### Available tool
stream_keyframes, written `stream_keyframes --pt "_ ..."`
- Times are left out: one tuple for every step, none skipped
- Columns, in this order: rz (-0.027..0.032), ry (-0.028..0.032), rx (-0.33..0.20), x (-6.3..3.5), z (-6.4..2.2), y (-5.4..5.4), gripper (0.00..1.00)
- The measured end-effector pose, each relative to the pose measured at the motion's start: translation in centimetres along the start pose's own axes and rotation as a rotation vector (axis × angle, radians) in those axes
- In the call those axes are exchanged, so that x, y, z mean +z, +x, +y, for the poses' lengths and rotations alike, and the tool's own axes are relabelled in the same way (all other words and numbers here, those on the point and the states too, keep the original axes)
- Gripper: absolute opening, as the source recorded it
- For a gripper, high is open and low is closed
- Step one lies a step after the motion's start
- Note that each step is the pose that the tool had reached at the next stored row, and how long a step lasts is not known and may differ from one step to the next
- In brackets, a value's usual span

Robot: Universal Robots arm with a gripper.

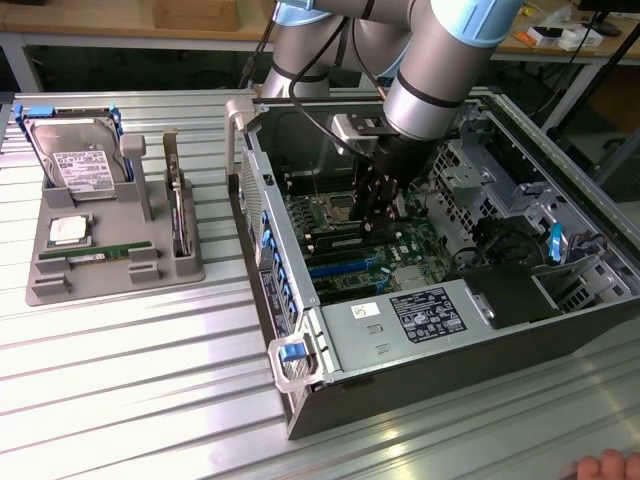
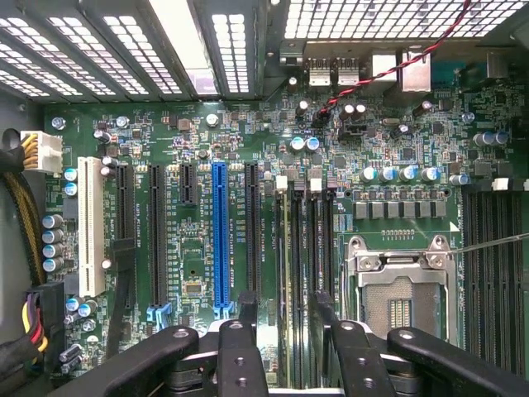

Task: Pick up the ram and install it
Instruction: 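Press down the ram until it locks into place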

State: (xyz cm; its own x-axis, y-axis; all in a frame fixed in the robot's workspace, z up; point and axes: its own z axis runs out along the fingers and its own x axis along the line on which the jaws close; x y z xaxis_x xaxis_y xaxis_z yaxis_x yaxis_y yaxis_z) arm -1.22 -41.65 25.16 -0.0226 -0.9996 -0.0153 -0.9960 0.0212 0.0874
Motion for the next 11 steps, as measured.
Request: stream_keyframes --pt "0.0 0.0 0.0 0.0 0.0 0.0 0.38" --pt "0.0 0.0 0.0 0.0 0.0 0.0 0.38" --pt "0.0 0.0 0.0 0.0 0.0 0.0 0.38" --pt "0.0 0.0 0.0 0.0 0.0 0.0 0.38" --pt "0.0 0.0 0.0 0.0 0.0 0.0 0.38" --pt "0.0 0.0 0.0 0.0 0.0 0.0 0.38" --pt "0.0 0.0 0.0 0.0 0.0 0.0 0.38" --pt "0.0001 0.0 0.0 0.0 0.0 0.0 0.38" --pt "0.0 0.0 0.0 0.0 0.0 0.0 0.38" --pt "0.0001 0.0 0.0 0.0 0.0 0.0 0.4" --pt "0.0 0.0 0.0 0.0 0.0 0.0 0.45"
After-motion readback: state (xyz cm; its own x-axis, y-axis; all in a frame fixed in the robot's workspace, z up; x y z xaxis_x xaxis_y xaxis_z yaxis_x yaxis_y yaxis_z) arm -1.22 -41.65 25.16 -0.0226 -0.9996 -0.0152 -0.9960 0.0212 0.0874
